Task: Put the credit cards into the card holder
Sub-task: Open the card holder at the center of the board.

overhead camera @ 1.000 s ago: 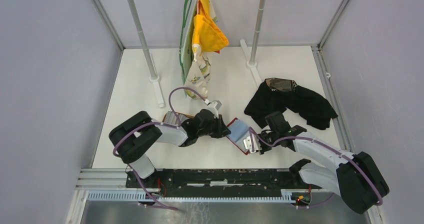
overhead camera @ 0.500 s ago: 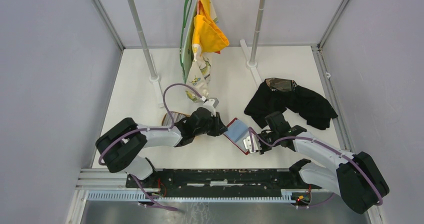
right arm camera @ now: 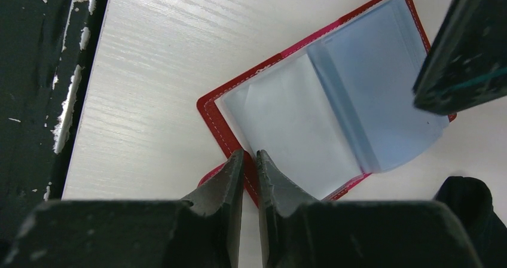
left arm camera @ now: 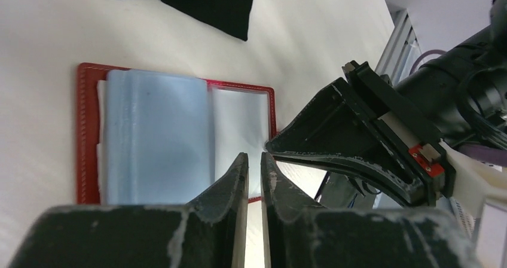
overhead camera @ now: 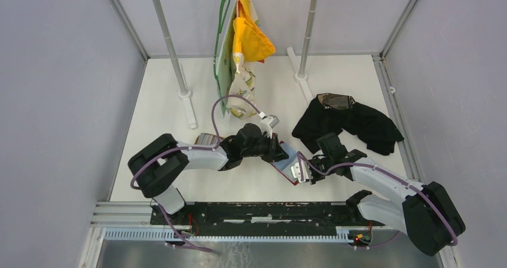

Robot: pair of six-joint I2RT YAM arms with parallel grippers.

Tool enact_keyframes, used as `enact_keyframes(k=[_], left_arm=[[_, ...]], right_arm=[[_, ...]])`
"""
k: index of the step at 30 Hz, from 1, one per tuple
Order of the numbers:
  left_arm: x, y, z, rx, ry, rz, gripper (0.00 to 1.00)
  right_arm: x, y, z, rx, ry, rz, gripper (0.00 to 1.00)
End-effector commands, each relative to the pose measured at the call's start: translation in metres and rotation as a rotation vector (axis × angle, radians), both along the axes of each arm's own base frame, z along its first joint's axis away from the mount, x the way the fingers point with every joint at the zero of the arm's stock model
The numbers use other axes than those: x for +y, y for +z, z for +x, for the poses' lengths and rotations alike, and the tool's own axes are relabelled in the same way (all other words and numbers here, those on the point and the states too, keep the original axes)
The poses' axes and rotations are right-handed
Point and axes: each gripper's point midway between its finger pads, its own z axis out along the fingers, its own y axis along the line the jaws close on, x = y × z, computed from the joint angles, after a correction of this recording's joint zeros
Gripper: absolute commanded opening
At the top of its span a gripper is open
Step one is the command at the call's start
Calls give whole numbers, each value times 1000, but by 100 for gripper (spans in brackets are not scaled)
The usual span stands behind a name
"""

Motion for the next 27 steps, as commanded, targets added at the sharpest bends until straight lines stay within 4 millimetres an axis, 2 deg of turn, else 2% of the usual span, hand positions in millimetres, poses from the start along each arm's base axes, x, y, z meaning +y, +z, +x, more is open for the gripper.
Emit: enact_keyframes(k=[1,6,12,17,21,27], left_arm=[[-35,17,-4,-23,-94,-72,18],[-45,-9,-5,11,-101,-1,18],[-20,-50,9,22,21,163,18],[-2,-64,15,6,86,249,19],[5,-71,16,7,105,280,20],[9,-74,14,16,112,290,21]], right_arm=[[3,11,10,-23,-9,11,19],[4,11,11,-27,-10,12,19],[1,11,13,-35,-22,6,21],[0,15,18,-48,-42,11,22],[-2,18,22,-55,-61,21,26],[-4,35,31,-69,-101,72,38]])
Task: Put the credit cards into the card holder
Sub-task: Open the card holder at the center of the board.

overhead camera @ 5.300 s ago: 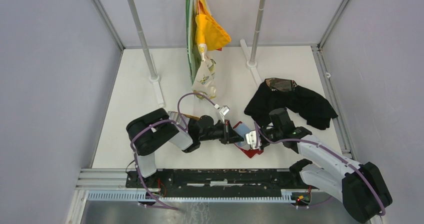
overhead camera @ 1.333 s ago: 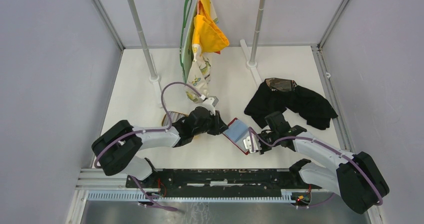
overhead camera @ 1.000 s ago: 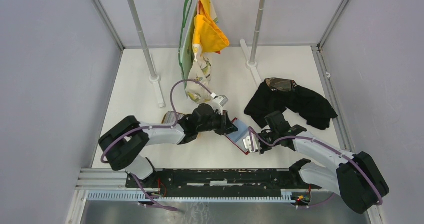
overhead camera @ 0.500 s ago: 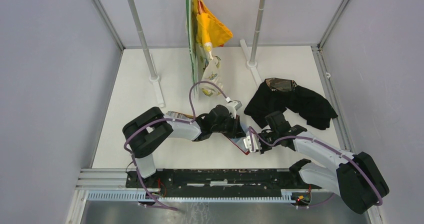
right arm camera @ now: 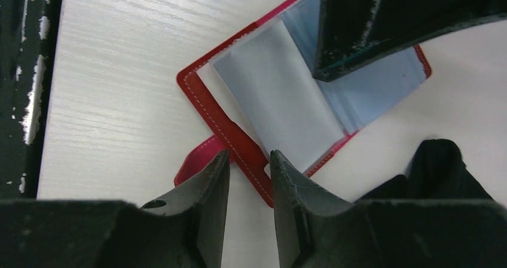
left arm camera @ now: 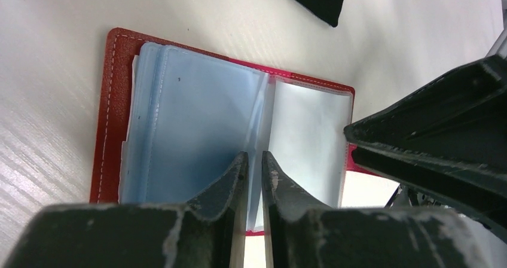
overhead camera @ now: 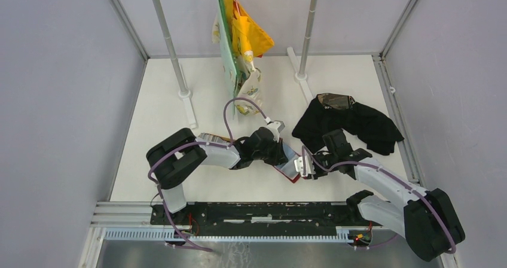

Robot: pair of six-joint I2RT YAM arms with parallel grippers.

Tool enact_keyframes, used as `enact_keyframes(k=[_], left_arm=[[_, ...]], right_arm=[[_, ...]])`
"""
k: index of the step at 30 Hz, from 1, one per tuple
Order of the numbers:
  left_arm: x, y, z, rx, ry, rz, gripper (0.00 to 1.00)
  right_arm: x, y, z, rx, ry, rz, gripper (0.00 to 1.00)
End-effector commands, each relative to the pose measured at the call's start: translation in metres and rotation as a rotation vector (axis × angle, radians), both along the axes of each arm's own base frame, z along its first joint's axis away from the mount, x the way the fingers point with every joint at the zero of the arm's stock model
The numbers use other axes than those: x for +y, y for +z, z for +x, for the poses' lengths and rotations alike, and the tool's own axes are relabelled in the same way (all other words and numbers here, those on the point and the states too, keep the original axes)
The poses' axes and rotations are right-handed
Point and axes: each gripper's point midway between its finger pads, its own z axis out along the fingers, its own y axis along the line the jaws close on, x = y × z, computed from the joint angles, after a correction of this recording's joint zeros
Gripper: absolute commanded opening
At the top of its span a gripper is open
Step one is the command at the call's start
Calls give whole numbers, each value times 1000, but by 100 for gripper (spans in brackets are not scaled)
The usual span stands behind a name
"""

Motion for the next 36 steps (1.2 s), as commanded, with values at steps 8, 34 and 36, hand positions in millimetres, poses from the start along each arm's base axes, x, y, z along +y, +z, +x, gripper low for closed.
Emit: enact_keyframes(k=[8,34,36], left_arm=[[7,-5,-18,20,32,-1,21],[-30,65,-16,-195,18,-223,23],[-13,74,-14,-279,16,-176,25]], right_arm=[[6,61,25,-74,-75,197,43],[-5,83,44,-108,-174,234,48],[-7,85,46,-114,-184,235,48]])
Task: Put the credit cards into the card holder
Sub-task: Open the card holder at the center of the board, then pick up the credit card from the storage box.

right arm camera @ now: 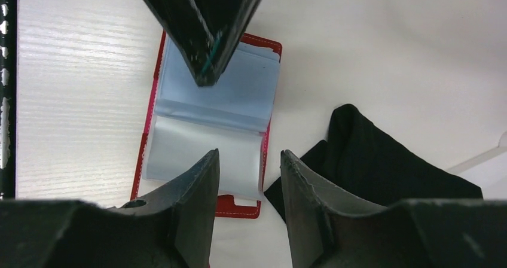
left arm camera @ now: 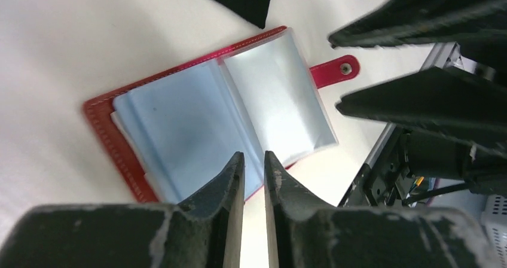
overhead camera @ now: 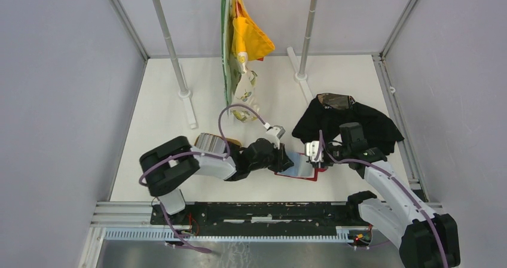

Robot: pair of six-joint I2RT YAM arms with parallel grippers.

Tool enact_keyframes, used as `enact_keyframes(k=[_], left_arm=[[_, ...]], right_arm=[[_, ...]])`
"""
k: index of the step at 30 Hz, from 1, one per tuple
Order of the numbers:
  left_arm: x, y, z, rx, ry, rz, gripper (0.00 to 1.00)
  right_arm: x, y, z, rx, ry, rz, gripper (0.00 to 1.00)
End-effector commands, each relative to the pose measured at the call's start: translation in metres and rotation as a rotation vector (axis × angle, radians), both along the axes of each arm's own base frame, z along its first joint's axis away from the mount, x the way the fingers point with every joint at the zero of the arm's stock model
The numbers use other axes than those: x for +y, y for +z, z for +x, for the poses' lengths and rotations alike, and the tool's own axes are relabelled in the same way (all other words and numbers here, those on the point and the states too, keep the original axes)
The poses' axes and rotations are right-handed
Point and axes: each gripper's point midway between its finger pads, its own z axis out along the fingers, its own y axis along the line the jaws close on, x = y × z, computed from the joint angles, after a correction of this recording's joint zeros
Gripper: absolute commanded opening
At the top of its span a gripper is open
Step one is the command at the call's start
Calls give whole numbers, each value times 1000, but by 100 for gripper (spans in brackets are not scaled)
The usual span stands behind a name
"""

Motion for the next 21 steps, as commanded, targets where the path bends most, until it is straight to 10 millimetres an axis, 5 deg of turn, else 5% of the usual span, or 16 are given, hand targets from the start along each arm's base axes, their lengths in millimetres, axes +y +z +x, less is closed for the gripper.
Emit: enact_keyframes(k=[1,5,11,15,21], left_arm=[[25,54,16,-265,23,9,27],[73,60,32,-376,104,218,32],[155,58,56,-416,304,517,60],[192,50,66,-313,358,553,60],[240,78,72,-321,519,626,72]], right_arm=[[2,28,15,-66,-23,48,48],[0,30,16,-74,-34,54,49],[-3,26,17,-78,-43,44,50],[-4,25,17,-79,-42,44,50],[-2,24,15,-73,-35,49,50]])
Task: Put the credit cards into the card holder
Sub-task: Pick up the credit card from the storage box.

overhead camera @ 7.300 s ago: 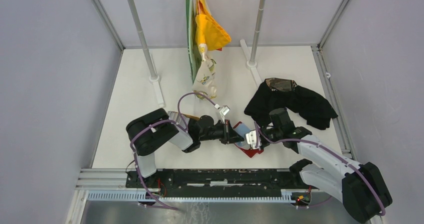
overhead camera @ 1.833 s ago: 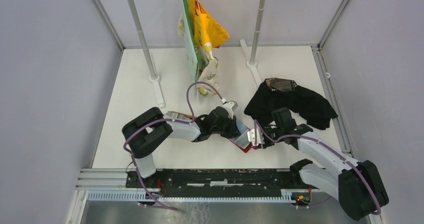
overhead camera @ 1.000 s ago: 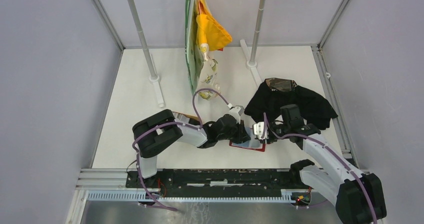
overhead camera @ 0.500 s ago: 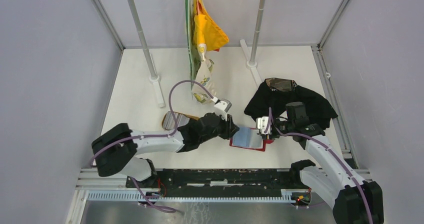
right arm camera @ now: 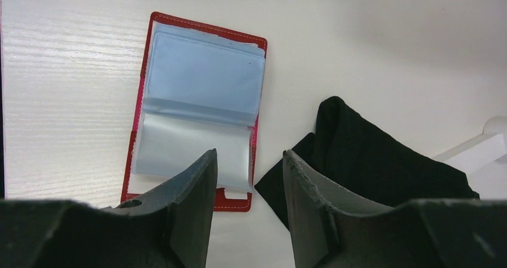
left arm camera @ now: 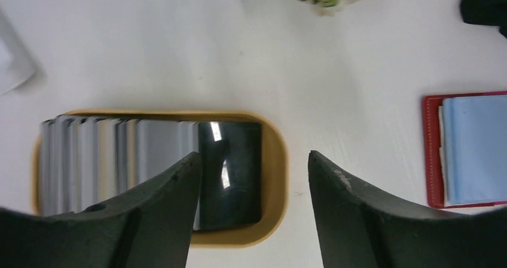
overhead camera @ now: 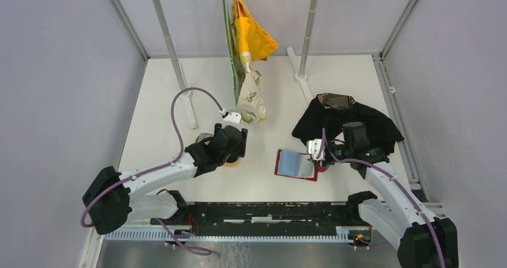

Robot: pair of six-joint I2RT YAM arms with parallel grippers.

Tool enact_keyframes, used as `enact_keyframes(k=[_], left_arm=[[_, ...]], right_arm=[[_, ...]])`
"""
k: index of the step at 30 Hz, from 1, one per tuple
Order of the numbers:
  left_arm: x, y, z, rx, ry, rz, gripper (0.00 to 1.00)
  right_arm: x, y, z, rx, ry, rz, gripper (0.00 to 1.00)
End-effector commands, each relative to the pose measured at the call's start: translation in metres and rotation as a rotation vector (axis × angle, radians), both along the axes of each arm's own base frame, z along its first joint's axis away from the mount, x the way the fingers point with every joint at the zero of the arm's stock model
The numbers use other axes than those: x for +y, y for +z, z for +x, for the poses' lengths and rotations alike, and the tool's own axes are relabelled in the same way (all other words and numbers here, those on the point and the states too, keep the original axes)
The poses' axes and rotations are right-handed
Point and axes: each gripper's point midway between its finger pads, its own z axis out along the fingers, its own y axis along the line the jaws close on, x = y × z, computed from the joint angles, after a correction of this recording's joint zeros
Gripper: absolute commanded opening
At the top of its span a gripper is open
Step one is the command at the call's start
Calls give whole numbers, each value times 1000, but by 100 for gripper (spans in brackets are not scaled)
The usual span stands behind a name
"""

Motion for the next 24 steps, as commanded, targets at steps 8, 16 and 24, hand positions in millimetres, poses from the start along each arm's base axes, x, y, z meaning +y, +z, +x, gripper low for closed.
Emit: enact_keyframes(k=[8,16,24], left_arm=[[84,36,21,-72,328,45,97],[111,42,53,-59,413,-157,100],[128,11,56,8,489,-174,100]], right_arm=[[6,14,4,-43,23,38,51],[7,14,2,-38,34,48,51],[9,14,-1,-37,44,56,51]])
